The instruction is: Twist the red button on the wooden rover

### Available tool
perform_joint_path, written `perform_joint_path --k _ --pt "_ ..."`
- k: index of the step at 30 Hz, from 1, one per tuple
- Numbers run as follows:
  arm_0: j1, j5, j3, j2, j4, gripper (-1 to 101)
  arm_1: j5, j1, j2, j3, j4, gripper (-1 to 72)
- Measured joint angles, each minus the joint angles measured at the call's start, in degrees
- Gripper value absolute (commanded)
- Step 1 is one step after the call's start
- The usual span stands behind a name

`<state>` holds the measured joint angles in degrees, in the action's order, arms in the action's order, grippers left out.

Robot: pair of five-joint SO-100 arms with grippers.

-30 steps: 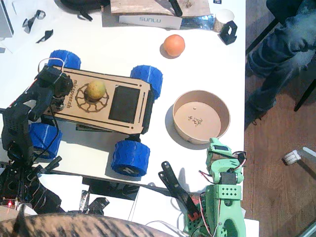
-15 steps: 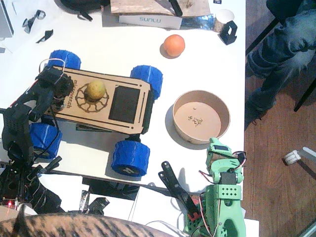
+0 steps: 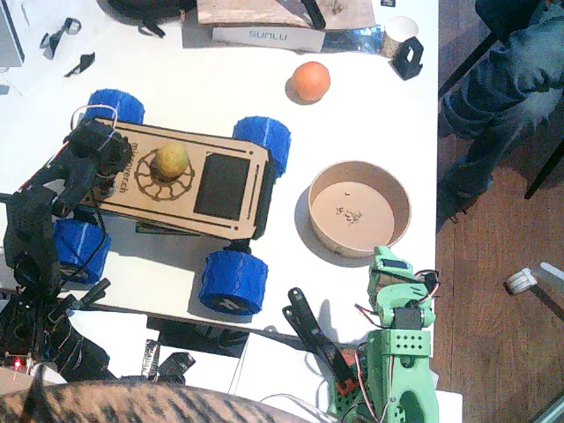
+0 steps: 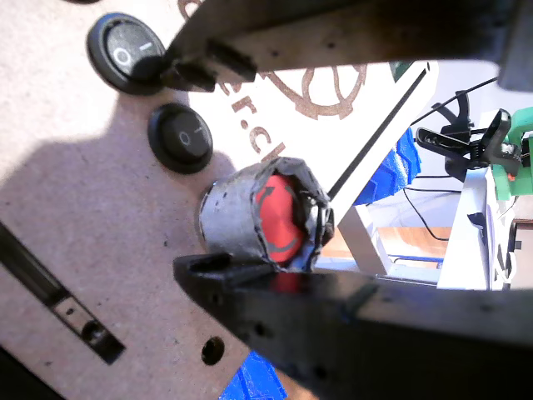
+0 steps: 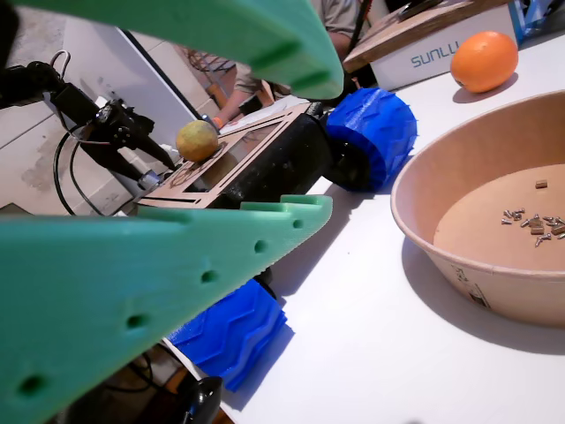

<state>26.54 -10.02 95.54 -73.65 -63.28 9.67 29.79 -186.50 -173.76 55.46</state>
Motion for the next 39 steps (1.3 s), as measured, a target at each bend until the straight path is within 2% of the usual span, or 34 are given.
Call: perform_joint_path --k 20,34,39 --pt "0.4 0.0 -0.1 0.2 -1.6 23 0.0 0.0 0.0 0.0 0.0 10.4" --pt "0.5 0.1 -0.5 0.3 -6.0 21 0.0 0.0 0.0 0.0 0.0 10.4" --pt "0.6 0.1 2.7 -1.7 -4.7 23 0.0 0.0 0.0 0.0 0.0 10.4"
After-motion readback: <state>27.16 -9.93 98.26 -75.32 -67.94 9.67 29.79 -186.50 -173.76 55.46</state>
